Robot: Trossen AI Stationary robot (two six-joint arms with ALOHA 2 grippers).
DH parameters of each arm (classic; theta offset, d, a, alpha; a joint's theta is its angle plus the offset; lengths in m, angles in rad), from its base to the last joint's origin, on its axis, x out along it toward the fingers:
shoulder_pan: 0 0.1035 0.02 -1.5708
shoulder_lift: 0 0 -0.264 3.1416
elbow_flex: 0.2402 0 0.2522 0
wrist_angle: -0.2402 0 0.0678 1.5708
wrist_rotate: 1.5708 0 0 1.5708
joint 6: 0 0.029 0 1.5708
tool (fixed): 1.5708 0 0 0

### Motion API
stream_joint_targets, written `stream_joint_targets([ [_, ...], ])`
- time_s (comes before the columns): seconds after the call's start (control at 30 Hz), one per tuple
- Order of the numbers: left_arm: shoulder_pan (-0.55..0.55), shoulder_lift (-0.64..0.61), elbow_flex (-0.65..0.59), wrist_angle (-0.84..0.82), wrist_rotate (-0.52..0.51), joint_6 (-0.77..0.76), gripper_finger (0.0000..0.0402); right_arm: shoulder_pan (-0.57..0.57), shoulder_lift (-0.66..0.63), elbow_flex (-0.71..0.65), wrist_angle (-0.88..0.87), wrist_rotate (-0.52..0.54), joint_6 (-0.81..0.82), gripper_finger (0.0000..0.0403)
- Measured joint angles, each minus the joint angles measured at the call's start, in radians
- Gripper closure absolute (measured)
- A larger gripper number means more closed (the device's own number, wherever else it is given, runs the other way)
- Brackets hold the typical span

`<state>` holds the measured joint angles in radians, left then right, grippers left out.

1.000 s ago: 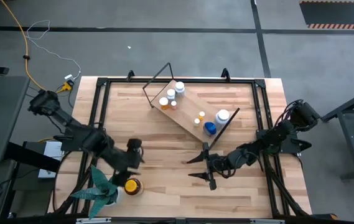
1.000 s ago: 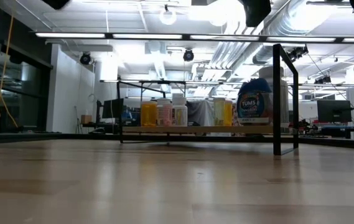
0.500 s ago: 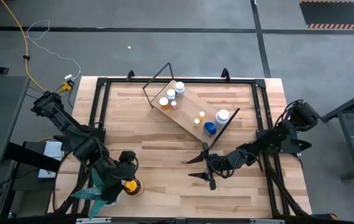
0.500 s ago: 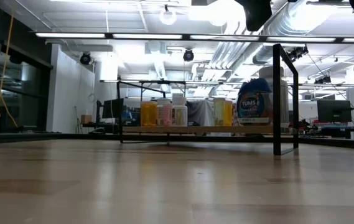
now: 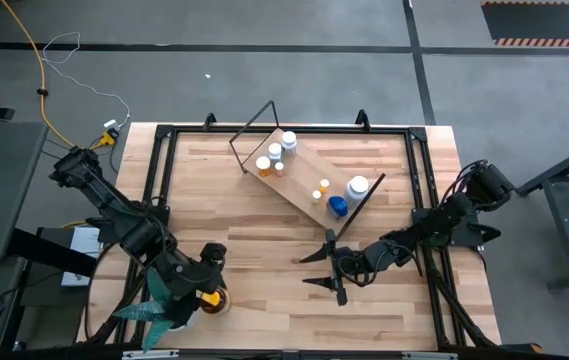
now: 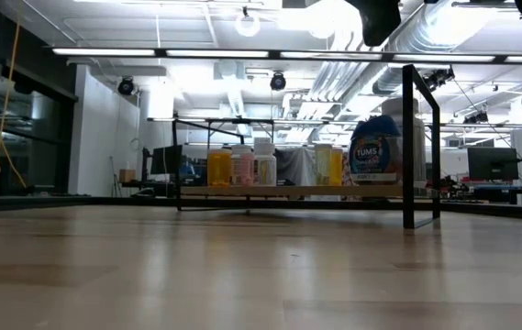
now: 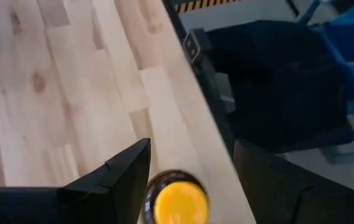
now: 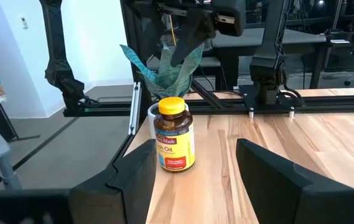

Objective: Pick and place medicine bottles onto shelf by color
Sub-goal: Put the yellow pill bottle on the shelf

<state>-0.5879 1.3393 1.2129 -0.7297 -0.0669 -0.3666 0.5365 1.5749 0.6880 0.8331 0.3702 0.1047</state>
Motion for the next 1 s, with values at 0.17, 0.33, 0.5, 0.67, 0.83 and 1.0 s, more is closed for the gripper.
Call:
stream_joint_targets([
  [0.17, 0.003, 0.0, 0.0, 0.003, -0.005, 0.048, 0.0181, 0.0, 0.0, 0.0, -0.004, 0.0, 0.0, 0.019],
  [0.33, 0.007, 0.0, 0.0, 0.007, -0.027, 0.105, 0.0181, 0.0, 0.0, 0.0, -0.005, 0.0, 0.0, 0.019],
  [0.5, 0.007, 0.0, 0.0, 0.03, -0.024, 0.168, 0.0181, 0.0, 0.0, 0.0, -0.006, 0.0, 0.003, 0.019],
  [0.67, 0.012, 0.0, 0.0, 0.017, -0.06, 0.138, 0.0156, 0.0, 0.0, 0.0, -0.006, 0.001, 0.0, 0.019],
  [0.83, 0.018, 0.0, 0.0, -0.031, -0.088, 0.094, 0.0081, 0.0, 0.0, 0.0, -0.006, 0.001, 0.0, 0.019],
  [1.0, 0.018, 0.0, 0.0, -0.049, -0.12, 0.089, 0.0037, 0.0, 0.0, 0.0, -0.006, 0.0, 0.0, 0.019],
])
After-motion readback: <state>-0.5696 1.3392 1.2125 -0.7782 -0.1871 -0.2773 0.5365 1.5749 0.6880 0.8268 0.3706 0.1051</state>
